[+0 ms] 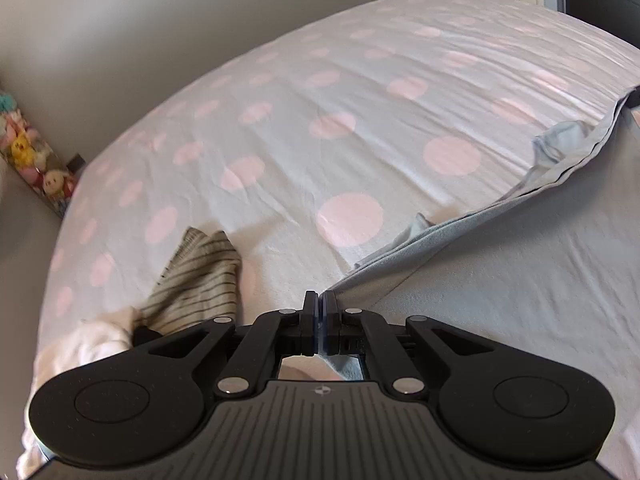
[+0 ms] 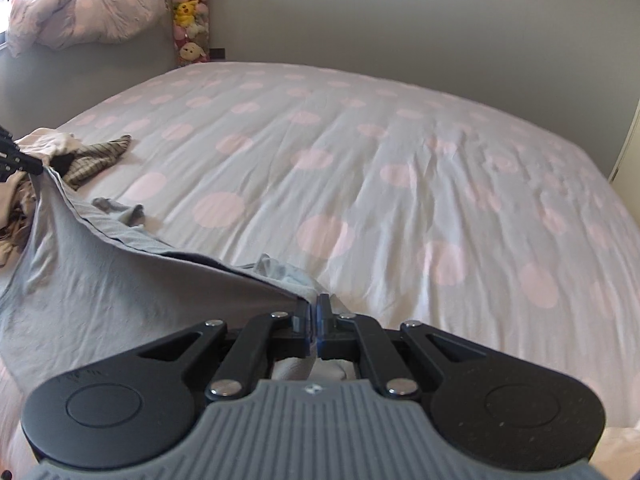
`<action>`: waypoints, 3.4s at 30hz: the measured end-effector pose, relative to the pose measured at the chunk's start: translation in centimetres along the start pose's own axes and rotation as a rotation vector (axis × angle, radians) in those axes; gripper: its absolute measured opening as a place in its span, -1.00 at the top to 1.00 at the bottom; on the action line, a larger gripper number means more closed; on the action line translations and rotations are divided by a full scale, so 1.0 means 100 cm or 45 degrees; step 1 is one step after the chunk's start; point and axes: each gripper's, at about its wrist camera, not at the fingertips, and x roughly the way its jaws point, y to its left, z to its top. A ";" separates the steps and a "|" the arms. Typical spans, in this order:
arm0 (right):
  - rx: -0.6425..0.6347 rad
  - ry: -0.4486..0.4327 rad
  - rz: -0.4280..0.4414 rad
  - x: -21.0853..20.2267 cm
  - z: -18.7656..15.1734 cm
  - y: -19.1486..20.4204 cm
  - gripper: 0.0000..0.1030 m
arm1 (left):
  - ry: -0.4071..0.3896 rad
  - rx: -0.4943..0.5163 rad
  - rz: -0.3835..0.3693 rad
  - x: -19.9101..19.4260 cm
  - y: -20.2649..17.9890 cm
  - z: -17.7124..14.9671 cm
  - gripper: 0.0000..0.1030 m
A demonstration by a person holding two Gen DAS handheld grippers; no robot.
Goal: Fold clothes
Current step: 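Lift the sheet with both grippers and fold it over onto itself, then lay the folded sheet down and open both grippers, then grasp the corner of the folded sheet with the right gripper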
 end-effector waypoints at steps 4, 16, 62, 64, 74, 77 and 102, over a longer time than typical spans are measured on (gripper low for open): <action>0.053 0.045 0.016 0.038 -0.006 -0.008 0.94 | 0.043 -0.031 -0.020 0.036 0.002 -0.004 1.00; 0.169 0.079 -0.022 0.069 -0.013 -0.018 0.85 | 0.060 -0.228 0.016 0.086 0.018 -0.020 1.00; 0.722 0.337 -0.075 -0.056 -0.132 0.025 0.12 | 0.033 -1.150 -0.075 -0.082 -0.021 -0.158 0.55; 0.784 0.254 -0.050 -0.065 -0.133 0.018 -0.03 | -0.003 -1.176 -0.100 -0.082 -0.018 -0.158 0.55; 1.055 0.095 -0.003 -0.047 -0.135 -0.006 -0.14 | 0.037 -0.986 -0.089 -0.042 -0.023 -0.129 0.55; 1.090 0.065 -0.024 -0.038 -0.132 -0.010 -0.14 | 0.015 -0.954 -0.103 -0.029 -0.022 -0.119 0.55; 0.794 0.260 -0.051 0.043 -0.060 -0.023 -0.31 | 0.032 -0.822 -0.140 0.004 -0.006 -0.107 0.47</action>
